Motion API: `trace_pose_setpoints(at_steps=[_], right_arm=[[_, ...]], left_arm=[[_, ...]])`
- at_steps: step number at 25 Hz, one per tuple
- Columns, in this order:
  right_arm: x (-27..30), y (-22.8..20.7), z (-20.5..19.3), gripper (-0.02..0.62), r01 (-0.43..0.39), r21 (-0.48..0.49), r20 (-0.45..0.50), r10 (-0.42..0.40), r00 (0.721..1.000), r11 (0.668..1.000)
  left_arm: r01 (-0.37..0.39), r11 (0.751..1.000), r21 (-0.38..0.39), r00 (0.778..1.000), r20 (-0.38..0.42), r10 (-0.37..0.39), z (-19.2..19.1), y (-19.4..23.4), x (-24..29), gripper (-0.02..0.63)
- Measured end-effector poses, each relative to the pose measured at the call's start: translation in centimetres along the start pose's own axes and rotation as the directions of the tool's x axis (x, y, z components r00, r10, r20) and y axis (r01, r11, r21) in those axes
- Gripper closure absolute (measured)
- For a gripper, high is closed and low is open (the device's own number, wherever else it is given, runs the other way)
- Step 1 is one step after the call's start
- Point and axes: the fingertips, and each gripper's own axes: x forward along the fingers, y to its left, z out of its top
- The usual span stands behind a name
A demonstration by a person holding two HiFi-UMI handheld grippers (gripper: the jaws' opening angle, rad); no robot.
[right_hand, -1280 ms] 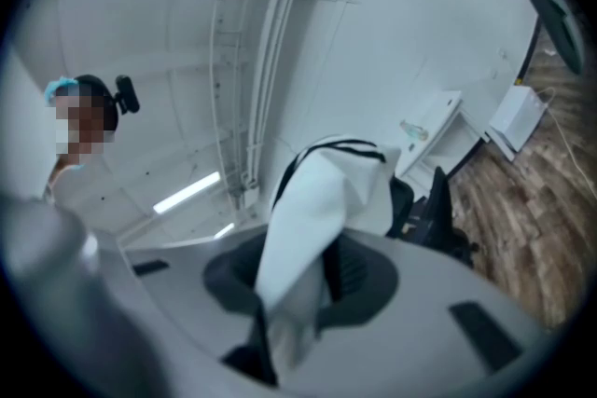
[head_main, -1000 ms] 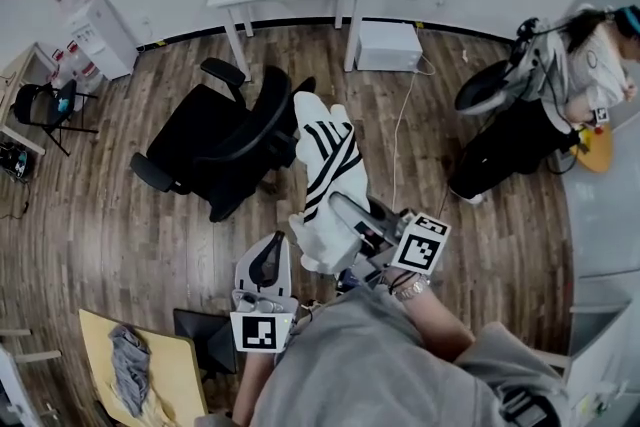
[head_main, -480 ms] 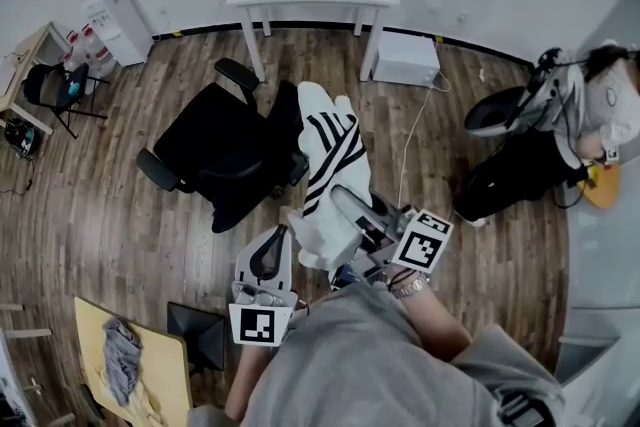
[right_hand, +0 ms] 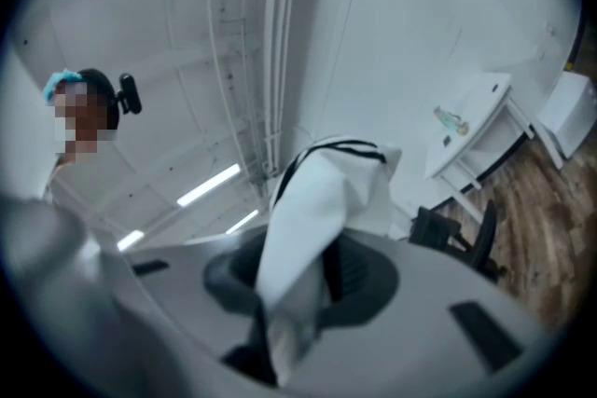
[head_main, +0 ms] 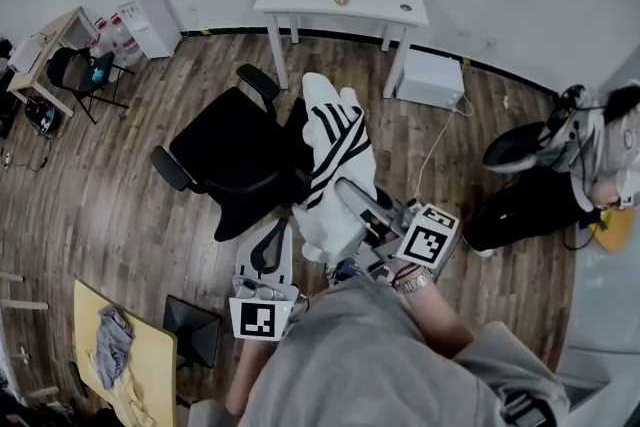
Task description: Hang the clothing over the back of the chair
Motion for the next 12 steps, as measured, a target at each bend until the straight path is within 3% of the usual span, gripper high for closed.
trace_pose_setpoints(at_steps=[12], right_arm=[[2.8, -2.3, 4.4, 0.483, -0.103, 0.024, -0.052, 0.104, 0.993, 0.994]], left_arm=[[-0.109, 0.993, 0.048, 0.994, 0.001, 0.109, 0.8, 0.2, 4.1, 0.565]])
